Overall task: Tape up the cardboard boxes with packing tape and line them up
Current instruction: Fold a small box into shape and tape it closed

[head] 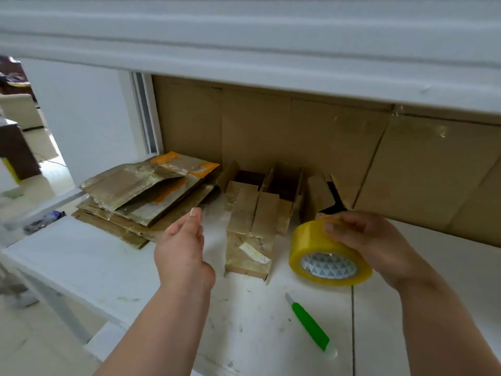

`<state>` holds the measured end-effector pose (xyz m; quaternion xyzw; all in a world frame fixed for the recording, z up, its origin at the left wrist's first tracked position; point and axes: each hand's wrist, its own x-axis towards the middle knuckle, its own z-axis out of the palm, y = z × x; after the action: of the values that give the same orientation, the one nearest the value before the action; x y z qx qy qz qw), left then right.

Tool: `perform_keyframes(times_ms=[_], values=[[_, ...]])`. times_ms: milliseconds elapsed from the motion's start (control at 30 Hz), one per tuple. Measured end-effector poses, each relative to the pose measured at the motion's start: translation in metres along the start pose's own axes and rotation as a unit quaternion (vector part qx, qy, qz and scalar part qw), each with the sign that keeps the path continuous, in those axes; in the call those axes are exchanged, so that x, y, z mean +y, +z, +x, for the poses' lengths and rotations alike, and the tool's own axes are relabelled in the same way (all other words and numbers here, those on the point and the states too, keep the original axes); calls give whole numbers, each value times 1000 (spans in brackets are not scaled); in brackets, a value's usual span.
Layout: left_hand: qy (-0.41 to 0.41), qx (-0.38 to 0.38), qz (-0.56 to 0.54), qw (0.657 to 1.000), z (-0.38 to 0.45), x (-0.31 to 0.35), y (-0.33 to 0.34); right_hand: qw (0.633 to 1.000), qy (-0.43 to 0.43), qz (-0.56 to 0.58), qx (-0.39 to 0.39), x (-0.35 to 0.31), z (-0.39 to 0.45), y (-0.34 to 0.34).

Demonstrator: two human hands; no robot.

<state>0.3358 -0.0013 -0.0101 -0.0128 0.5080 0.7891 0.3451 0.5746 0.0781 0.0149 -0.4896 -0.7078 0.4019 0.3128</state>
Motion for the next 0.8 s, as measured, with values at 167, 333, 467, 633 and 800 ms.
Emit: perform_keyframes(times_ms=[167,333,467,633,800], values=[[-2,40,-20,999,-4,-14,0,999,-23,-9,-48,8,24,-8],[4,63,-34,997,-3,-24,1,997,-21,-14,-70,12,38,-4],[1,62,-21,998,0,-36,-4,995,-9,-36,-92,22,42,-2],[1,61,45,997,8,-49,-10,990,6,-60,-124,29,42,10],[12,38,175,984,14,-58,-12,987,3,-98,-131,27,39,30]])
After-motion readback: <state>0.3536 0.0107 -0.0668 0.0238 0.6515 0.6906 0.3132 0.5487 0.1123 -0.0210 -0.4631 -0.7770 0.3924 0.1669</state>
